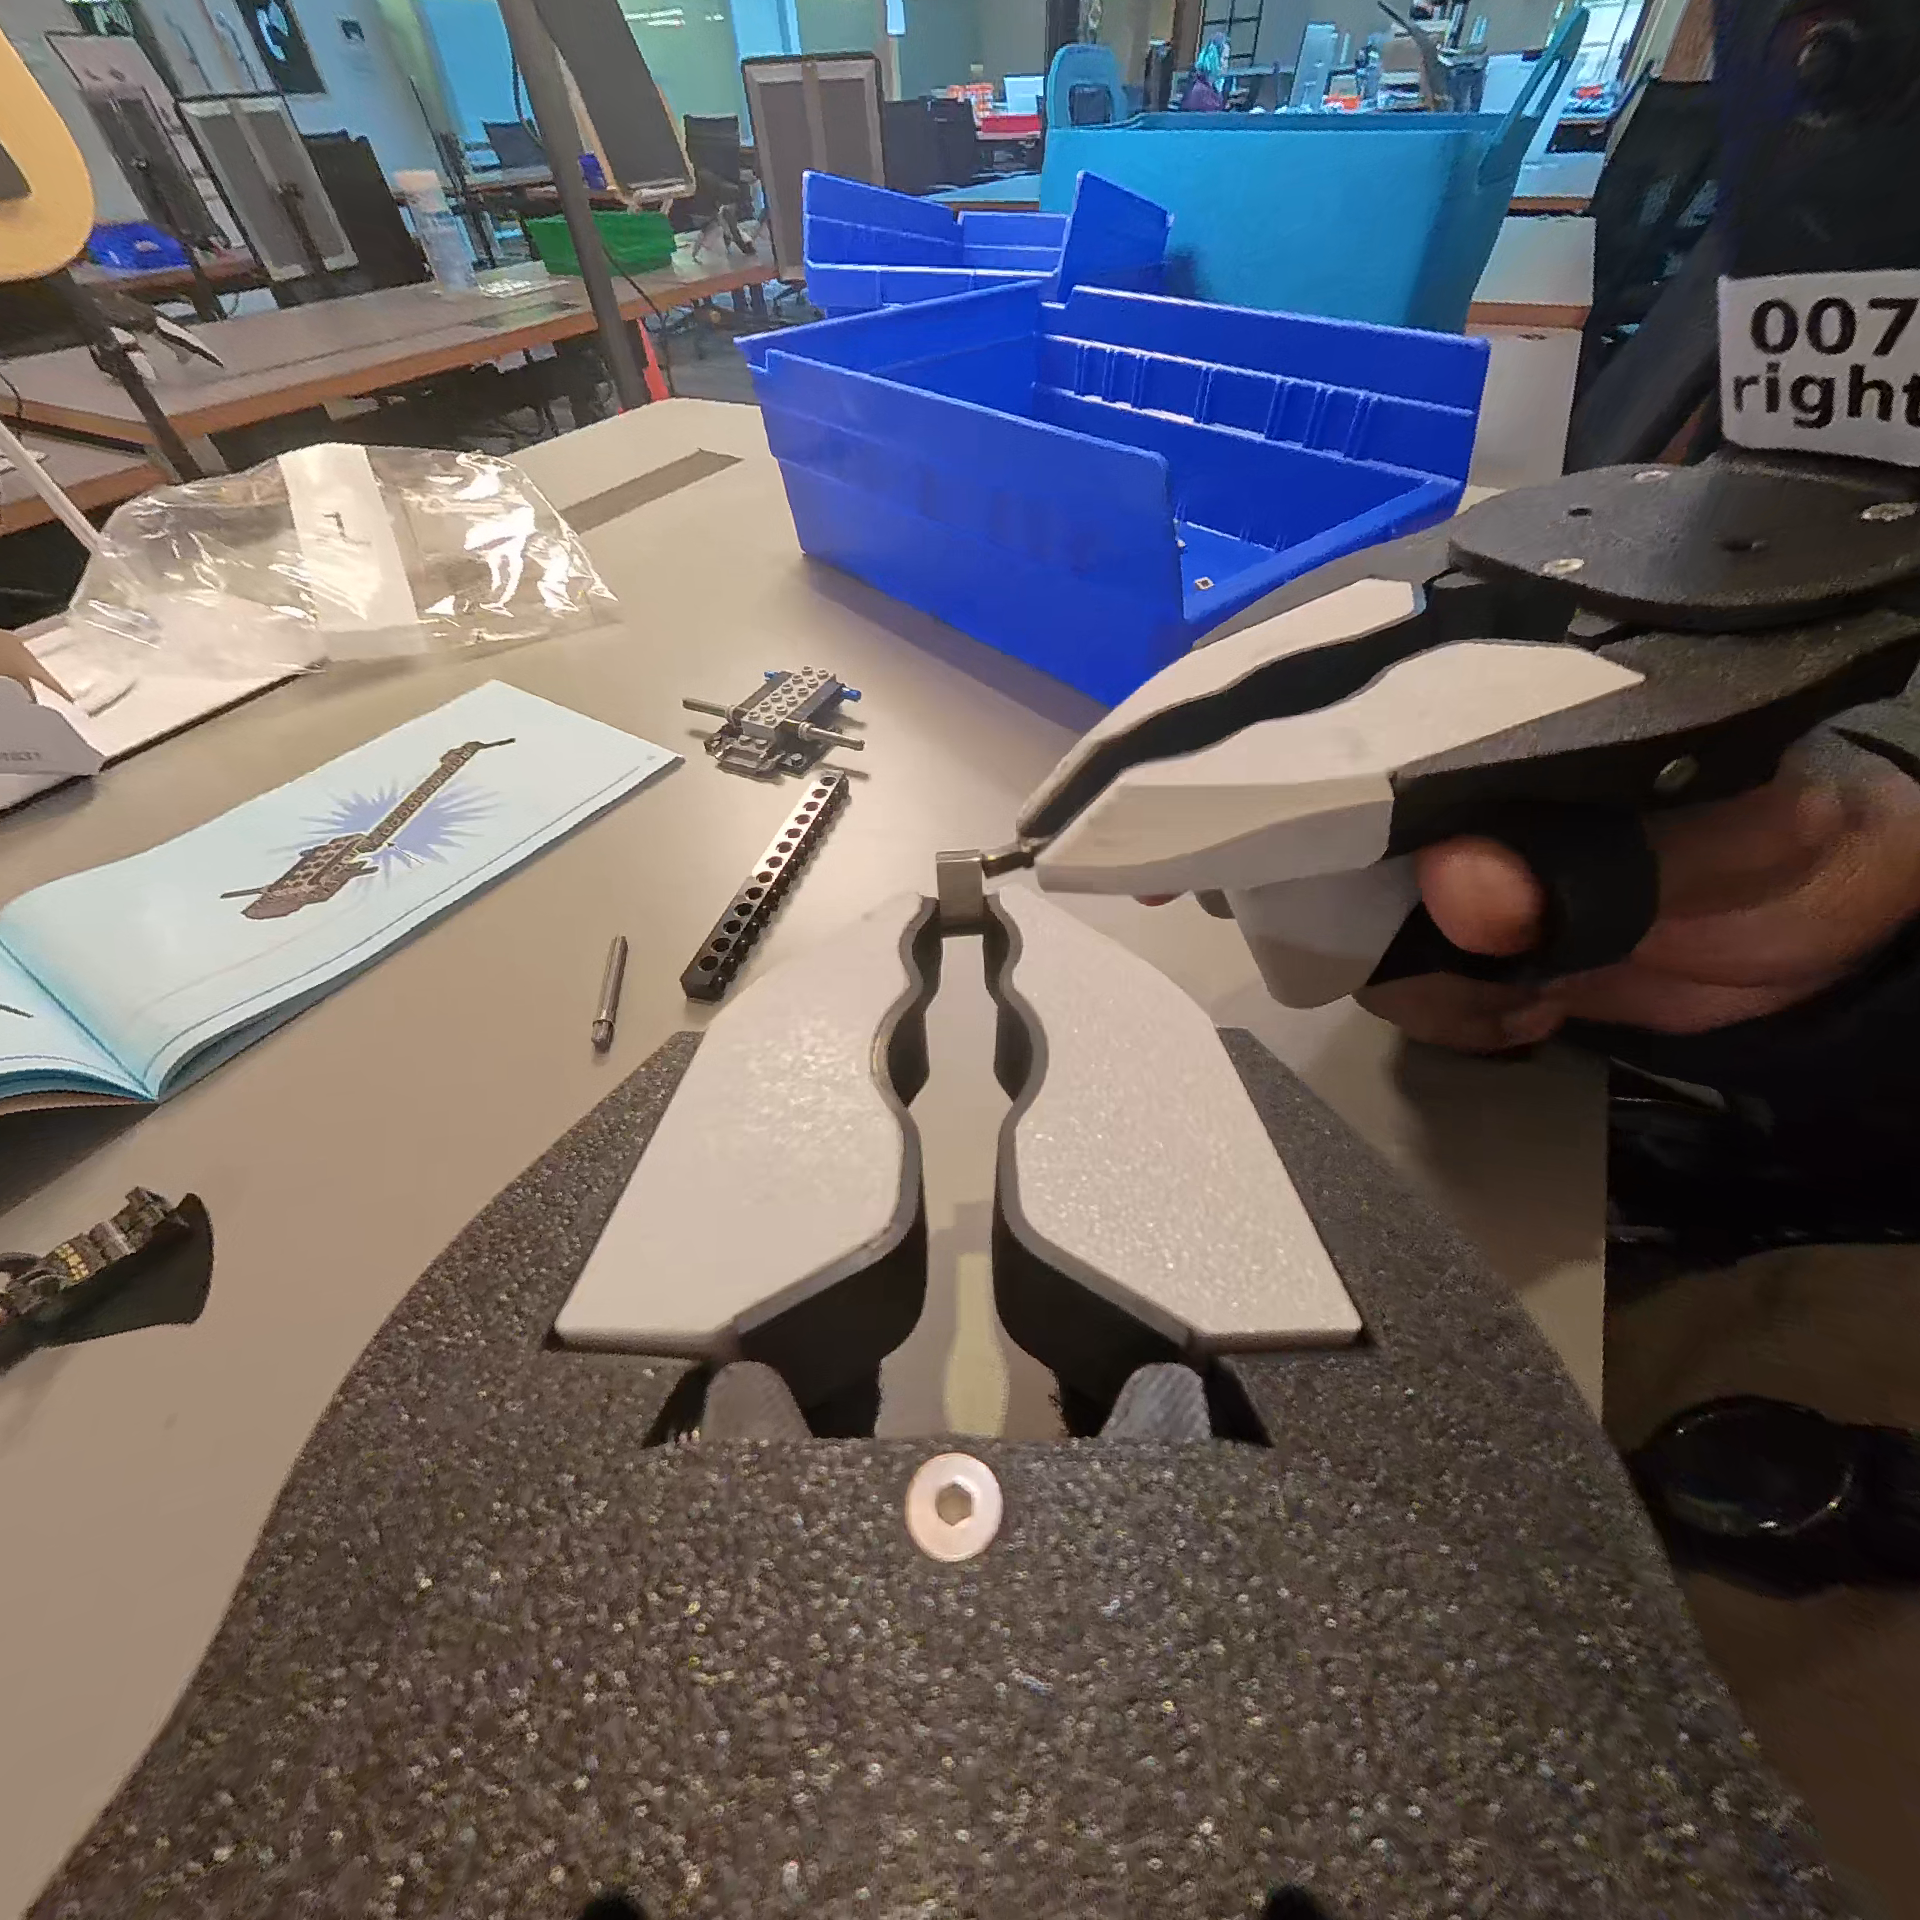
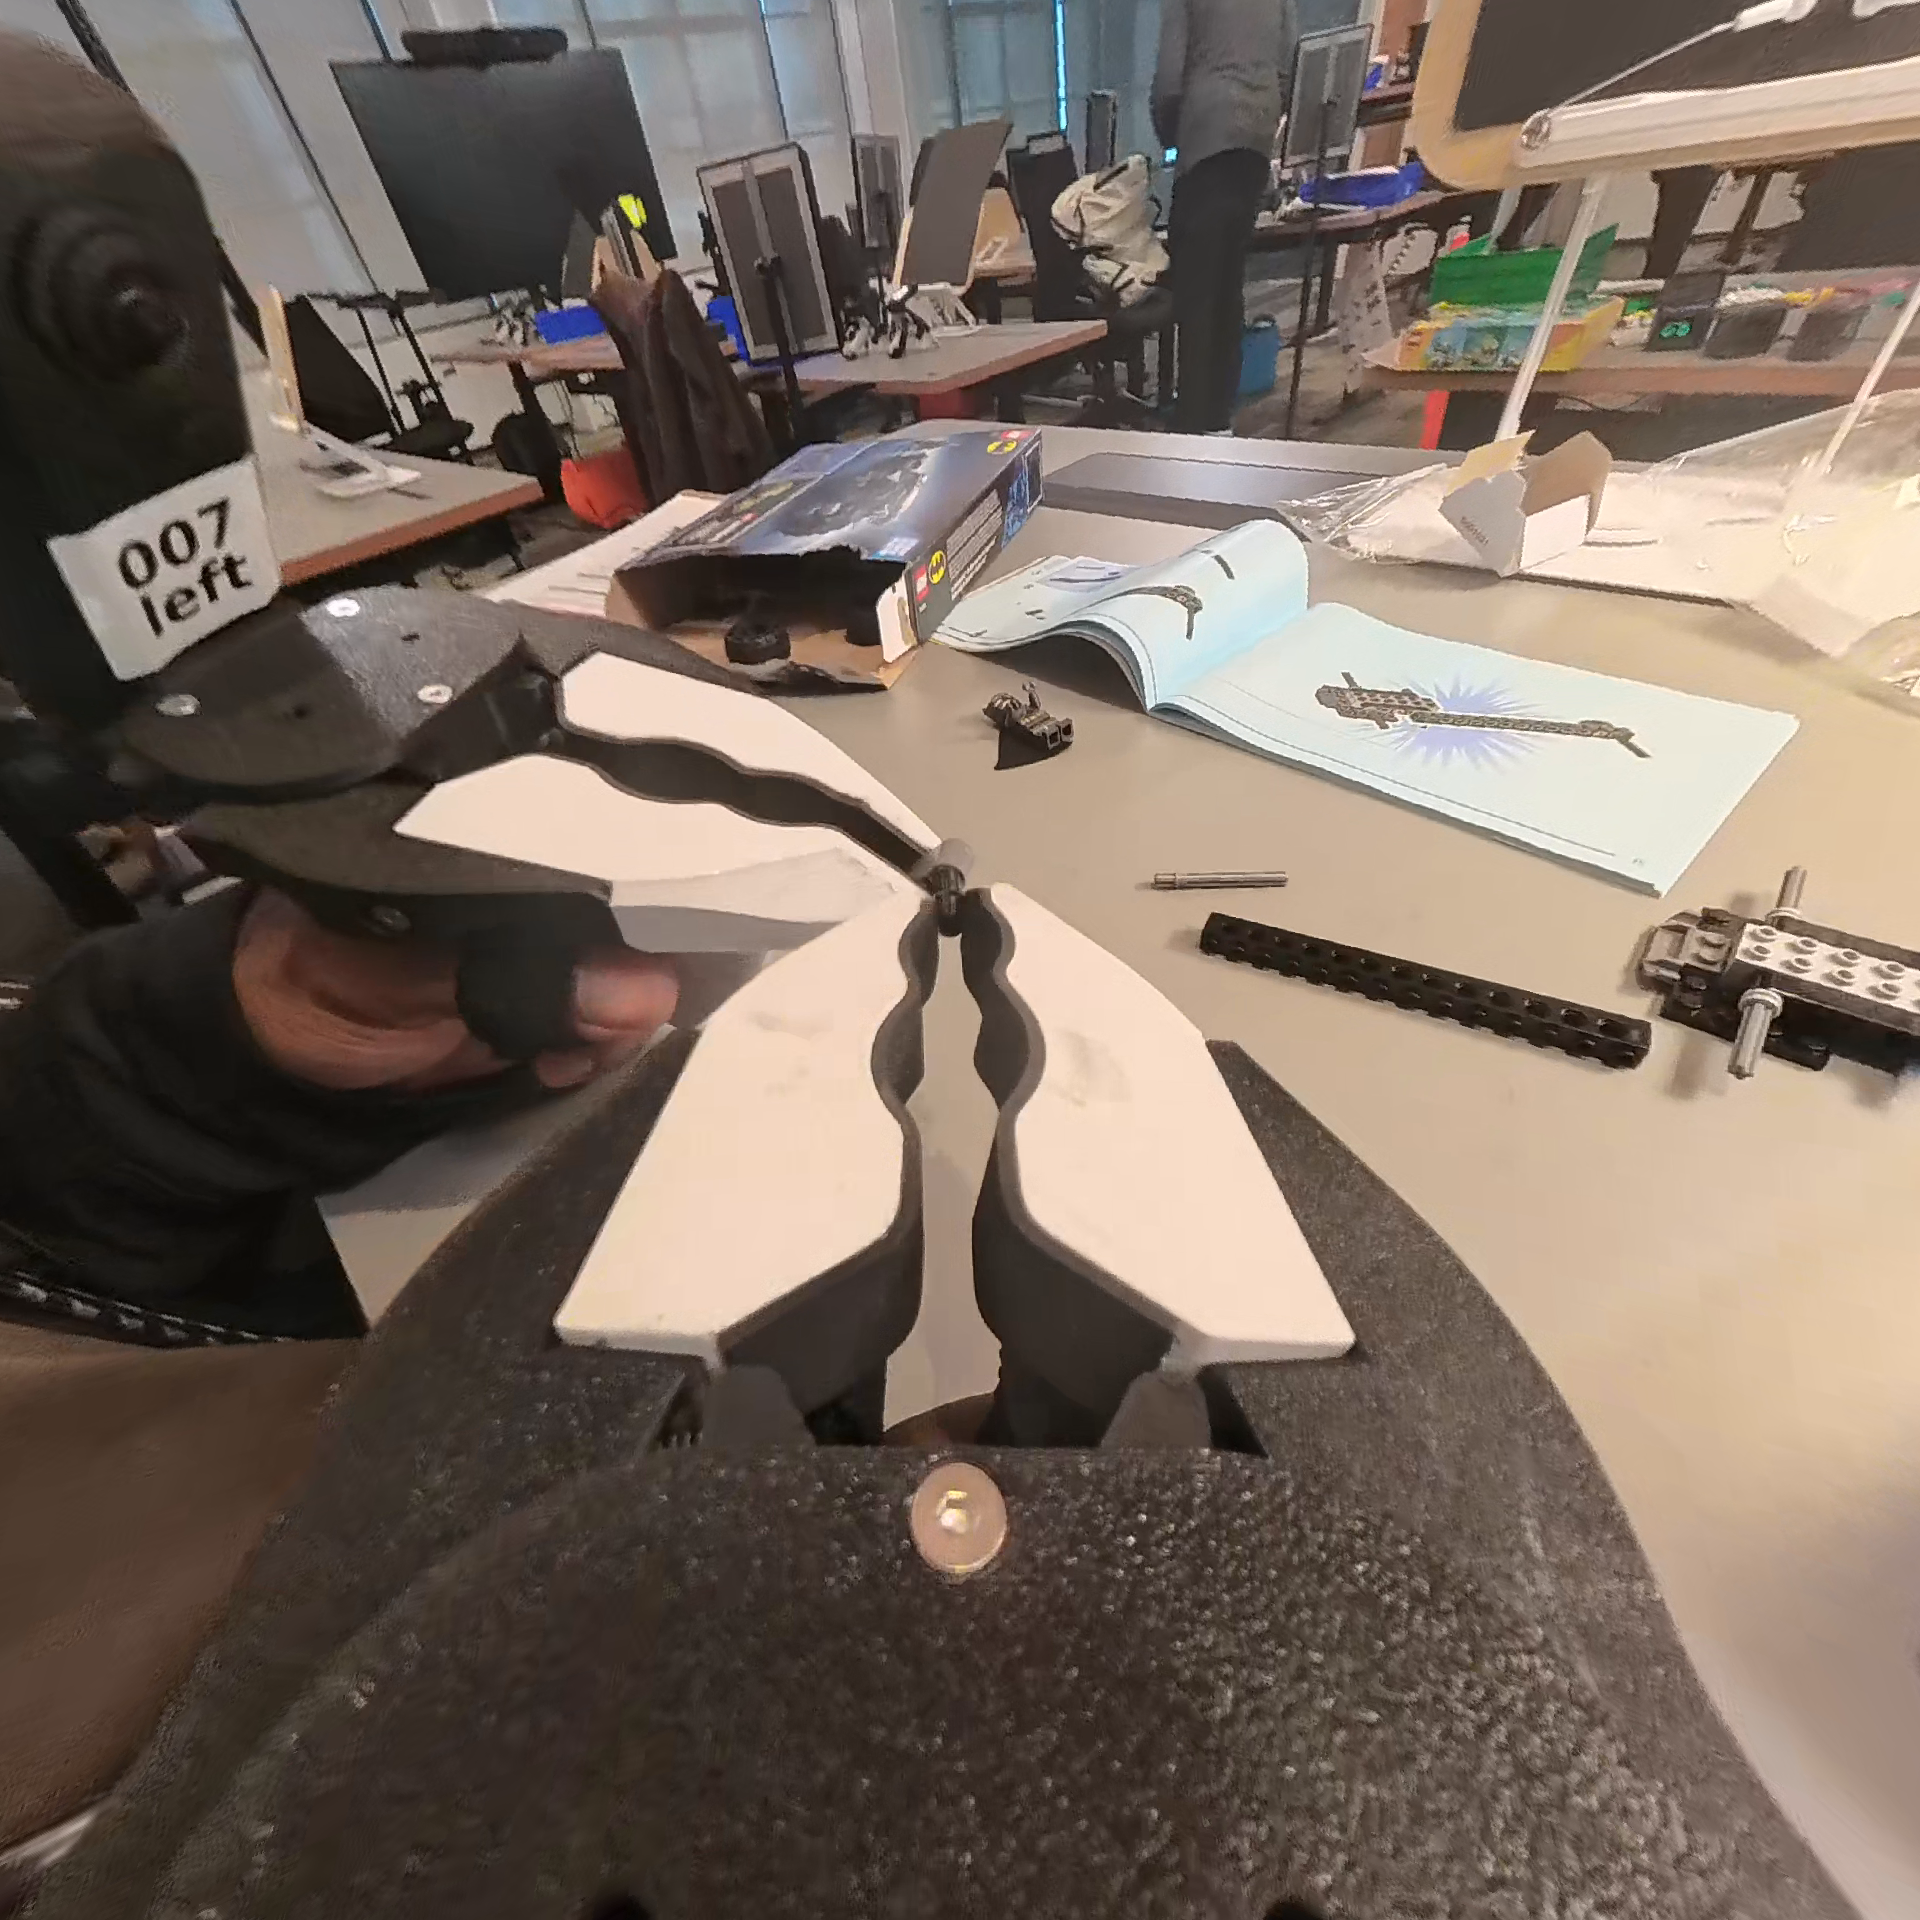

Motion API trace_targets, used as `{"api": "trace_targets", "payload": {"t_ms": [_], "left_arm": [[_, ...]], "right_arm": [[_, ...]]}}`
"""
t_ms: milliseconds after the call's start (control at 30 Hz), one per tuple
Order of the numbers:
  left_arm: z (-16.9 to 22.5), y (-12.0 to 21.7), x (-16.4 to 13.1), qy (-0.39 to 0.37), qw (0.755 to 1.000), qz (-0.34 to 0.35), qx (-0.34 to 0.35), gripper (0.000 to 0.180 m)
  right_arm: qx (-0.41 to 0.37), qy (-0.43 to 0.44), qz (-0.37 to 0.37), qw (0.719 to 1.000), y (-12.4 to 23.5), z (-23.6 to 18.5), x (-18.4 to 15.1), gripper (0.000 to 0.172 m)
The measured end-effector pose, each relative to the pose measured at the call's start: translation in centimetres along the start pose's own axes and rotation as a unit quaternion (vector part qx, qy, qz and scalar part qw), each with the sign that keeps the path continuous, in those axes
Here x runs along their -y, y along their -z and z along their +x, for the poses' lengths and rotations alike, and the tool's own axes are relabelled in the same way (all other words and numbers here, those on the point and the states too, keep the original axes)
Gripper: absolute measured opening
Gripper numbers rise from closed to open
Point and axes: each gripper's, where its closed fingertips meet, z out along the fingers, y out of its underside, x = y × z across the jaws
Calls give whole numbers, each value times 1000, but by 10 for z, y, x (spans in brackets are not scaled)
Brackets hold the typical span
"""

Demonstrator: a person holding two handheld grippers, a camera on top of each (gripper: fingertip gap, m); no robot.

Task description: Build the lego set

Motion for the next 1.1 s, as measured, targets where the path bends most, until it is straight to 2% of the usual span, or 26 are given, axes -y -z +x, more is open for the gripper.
{"api": "trace_targets", "payload": {"t_ms": [333,700,1100], "left_arm": [[-1,1,5,-28,999,17,30,7],[0,5,8,-99,993,34,61,7],[-2,7,11,-94,992,49,73,7]], "right_arm": [[2,-73,31,997,-1,-2,4,5],[54,-184,56,980,0,-6,7,5],[66,-239,68,966,-1,-9,8,5]]}}
